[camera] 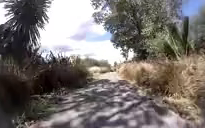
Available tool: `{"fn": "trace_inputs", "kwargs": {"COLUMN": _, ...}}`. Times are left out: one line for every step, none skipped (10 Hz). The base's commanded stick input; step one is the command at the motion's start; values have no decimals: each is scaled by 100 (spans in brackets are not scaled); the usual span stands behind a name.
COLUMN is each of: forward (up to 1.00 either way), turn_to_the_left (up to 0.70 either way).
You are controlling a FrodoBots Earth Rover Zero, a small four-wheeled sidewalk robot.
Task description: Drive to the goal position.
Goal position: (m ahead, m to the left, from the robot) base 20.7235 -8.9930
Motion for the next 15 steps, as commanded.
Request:
{"fn": "trace_inputs", "kwargs": {"forward": 85, "turn_to_the_left": 0}}
{"fn": "trace_inputs", "kwargs": {"forward": 85, "turn_to_the_left": 0}}
{"fn": "trace_inputs", "kwargs": {"forward": 85, "turn_to_the_left": 0}}
{"fn": "trace_inputs", "kwargs": {"forward": 85, "turn_to_the_left": 0}}
{"fn": "trace_inputs", "kwargs": {"forward": 85, "turn_to_the_left": 0}}
{"fn": "trace_inputs", "kwargs": {"forward": 85, "turn_to_the_left": 0}}
{"fn": "trace_inputs", "kwargs": {"forward": 85, "turn_to_the_left": 0}}
{"fn": "trace_inputs", "kwargs": {"forward": 85, "turn_to_the_left": 0}}
{"fn": "trace_inputs", "kwargs": {"forward": 85, "turn_to_the_left": 0}}
{"fn": "trace_inputs", "kwargs": {"forward": 85, "turn_to_the_left": 0}}
{"fn": "trace_inputs", "kwargs": {"forward": 85, "turn_to_the_left": 0}}
{"fn": "trace_inputs", "kwargs": {"forward": 85, "turn_to_the_left": 0}}
{"fn": "trace_inputs", "kwargs": {"forward": 85, "turn_to_the_left": 0}}
{"fn": "trace_inputs", "kwargs": {"forward": 85, "turn_to_the_left": 0}}
{"fn": "trace_inputs", "kwargs": {"forward": 85, "turn_to_the_left": 0}}
